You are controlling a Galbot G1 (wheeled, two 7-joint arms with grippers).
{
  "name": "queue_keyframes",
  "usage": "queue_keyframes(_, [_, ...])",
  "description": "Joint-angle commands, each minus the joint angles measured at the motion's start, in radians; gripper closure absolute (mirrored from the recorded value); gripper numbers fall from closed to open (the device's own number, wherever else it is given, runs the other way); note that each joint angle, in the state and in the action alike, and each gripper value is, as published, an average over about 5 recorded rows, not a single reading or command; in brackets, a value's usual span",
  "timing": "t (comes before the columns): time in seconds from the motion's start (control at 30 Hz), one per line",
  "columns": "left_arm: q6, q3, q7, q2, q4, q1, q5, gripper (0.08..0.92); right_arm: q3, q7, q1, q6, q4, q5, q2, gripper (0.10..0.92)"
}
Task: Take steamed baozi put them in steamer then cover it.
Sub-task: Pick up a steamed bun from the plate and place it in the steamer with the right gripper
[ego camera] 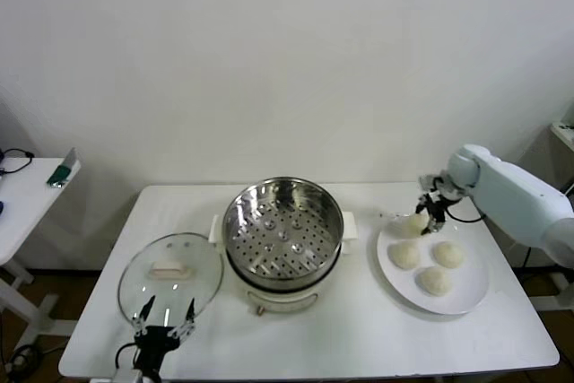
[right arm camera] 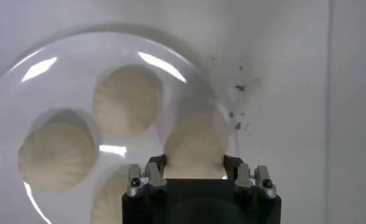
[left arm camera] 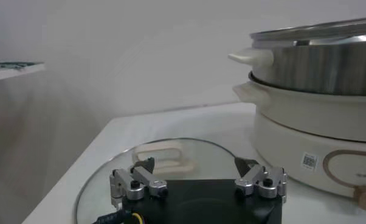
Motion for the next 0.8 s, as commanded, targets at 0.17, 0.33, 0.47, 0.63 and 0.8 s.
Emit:
queue_keyframes(0.17, [0.001, 0.001, 0.000, 0.008, -0.013, 0.000, -0.002, 0.177, -0.399, 0.022, 0.621, 0.270, 0.483, 0.258, 0.115, 0.381])
queue_keyframes(0.33, [-0.001, 0.002, -0.003, 0.010, -0.014, -0.004, -0.003, 0.177, -0.380, 0.076, 0.630, 0.403, 0.612, 0.128, 0.259, 0.381])
queue_keyframes(0.47, [-0.005, 0.003, -0.012, 0.010, -0.016, -0.007, -0.004, 0.177, -0.349, 0.100, 0.539, 0.463, 0.583, 0.005, 0.354, 0.380])
queue_keyframes(0.63, [-0.007, 0.000, -0.017, 0.013, -0.016, -0.008, -0.007, 0.177, -0.335, 0.125, 0.402, 0.519, 0.438, -0.155, 0.429, 0.381])
queue_keyframes(0.8, [-0.007, -0.001, -0.017, 0.011, -0.014, -0.013, -0.008, 0.177, -0.310, 0.156, 0.283, 0.562, 0.272, -0.262, 0.474, 0.381])
